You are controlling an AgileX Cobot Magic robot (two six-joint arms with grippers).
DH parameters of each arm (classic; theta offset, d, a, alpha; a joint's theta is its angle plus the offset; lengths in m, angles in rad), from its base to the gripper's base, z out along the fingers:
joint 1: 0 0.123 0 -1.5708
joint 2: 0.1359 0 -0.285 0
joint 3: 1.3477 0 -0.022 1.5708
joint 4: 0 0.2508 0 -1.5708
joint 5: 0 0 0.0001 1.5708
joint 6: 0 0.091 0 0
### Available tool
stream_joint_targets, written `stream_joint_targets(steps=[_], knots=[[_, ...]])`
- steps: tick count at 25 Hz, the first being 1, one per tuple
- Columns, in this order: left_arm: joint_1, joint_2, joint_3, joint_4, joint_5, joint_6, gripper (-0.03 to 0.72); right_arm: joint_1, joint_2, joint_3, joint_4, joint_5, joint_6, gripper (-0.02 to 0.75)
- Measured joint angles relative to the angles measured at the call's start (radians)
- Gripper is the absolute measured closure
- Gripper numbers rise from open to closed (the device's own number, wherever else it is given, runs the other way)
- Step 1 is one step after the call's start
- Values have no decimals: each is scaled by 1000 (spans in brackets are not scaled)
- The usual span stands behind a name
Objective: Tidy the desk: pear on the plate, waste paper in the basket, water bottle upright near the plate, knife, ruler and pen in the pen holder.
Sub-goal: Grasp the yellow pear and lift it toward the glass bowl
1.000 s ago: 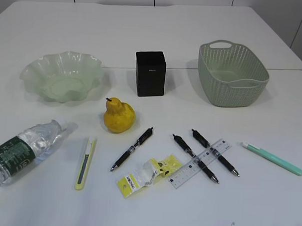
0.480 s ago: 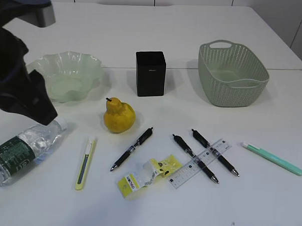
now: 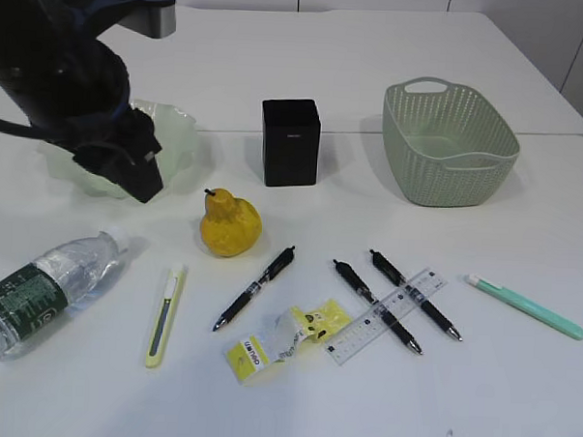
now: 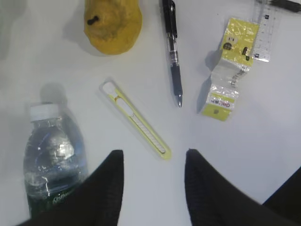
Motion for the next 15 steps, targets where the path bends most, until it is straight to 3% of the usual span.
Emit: stream_joint_targets(steps=[9, 15], knots=[[0, 108, -63, 2, -39, -9, 298, 0, 0, 0, 0, 0, -4, 425], [0, 174, -69, 2, -81, -56, 169, 0, 0, 0, 0, 0, -6, 425]])
